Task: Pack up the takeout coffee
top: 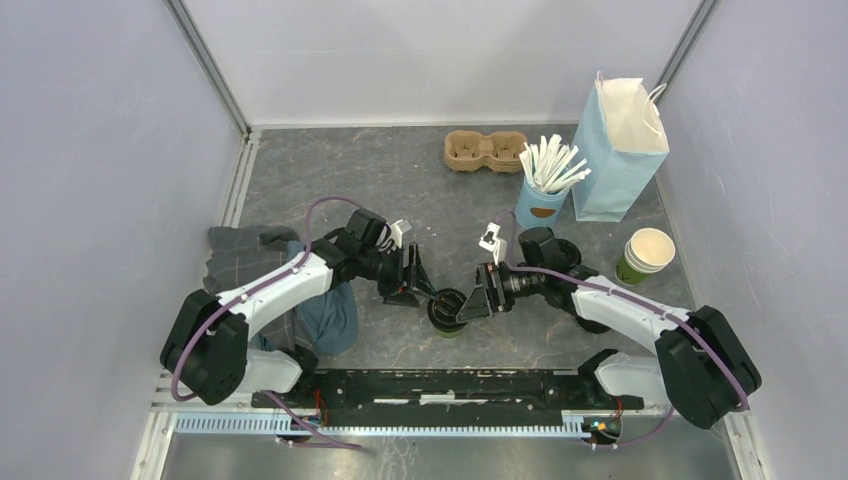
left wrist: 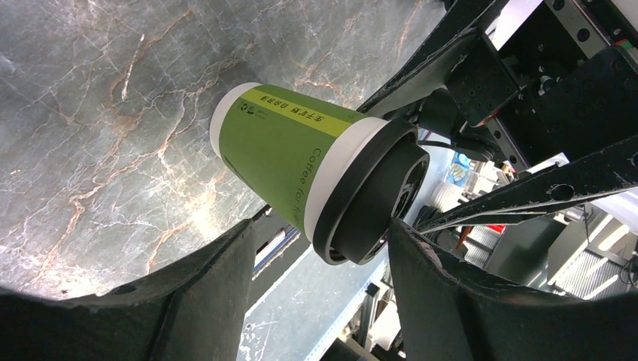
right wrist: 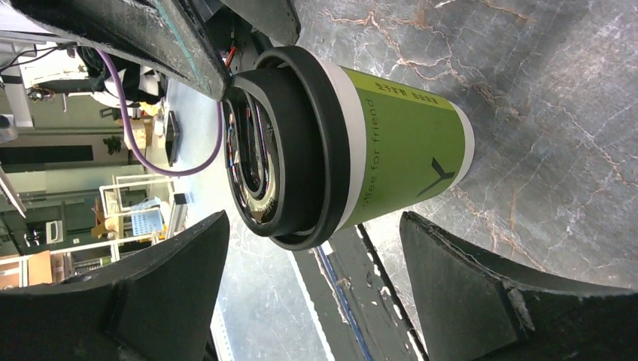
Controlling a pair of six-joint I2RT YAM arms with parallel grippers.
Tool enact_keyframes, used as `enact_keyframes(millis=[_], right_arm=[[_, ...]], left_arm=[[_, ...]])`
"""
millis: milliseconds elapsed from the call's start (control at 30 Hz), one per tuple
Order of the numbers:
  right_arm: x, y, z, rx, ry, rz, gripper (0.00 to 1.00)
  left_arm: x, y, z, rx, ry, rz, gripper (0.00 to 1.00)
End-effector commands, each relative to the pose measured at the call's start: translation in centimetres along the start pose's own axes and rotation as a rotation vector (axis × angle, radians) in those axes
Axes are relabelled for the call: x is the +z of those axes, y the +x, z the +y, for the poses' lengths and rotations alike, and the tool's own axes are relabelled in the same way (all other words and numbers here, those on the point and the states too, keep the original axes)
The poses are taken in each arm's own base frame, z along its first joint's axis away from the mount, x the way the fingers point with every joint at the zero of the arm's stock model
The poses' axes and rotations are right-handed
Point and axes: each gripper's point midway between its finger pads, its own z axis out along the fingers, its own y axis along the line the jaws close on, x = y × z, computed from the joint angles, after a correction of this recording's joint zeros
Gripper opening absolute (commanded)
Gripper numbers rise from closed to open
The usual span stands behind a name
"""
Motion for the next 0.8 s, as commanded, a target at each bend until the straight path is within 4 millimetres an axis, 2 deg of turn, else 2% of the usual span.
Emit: enact_keyframes(millis=[0,100,233,333,400,533,667,767], right_arm=[[0.5,-0.9,0.5,-0.038,-0.036,-0.026,0.88],[1.0,0.0,-0.6,-0.011,-0.025,-0.023,0.85],[1.3,3.1,-3.6,0.026,0.028,0.011,0.78],[1.3,5.8,-6.7,0.08,0.108,0.034,0.72],[0.9,7.7,-9.4,0.1,0.232,0.082,0.69],[0.3,8.9,-12.3,0.118,0.374,0.107,0.68],[-0.5,9.7,-14.9,0.101,0.533,0.141,0.66],[-1.4,11.4,-16.5,0.11,0.618,0.17,0.65]], left_arm=[[0.6,0.4,1.5,0.016,-0.029,0.016,0.69],[0.7,0.6,1.9,0.01,-0.039,0.016,0.67],[1.0,1.1,3.4,-0.018,-0.081,0.017,0.63],[1.5,2.5,6.3,-0.079,-0.168,0.03,0.58],[1.6,3.8,8.7,-0.126,-0.243,0.044,0.55],[1.4,5.9,12.1,-0.196,-0.35,0.053,0.51],[1.3,7.0,14.8,-0.249,-0.459,0.049,0.48],[1.2,7.2,16.1,-0.269,-0.52,0.045,0.47]])
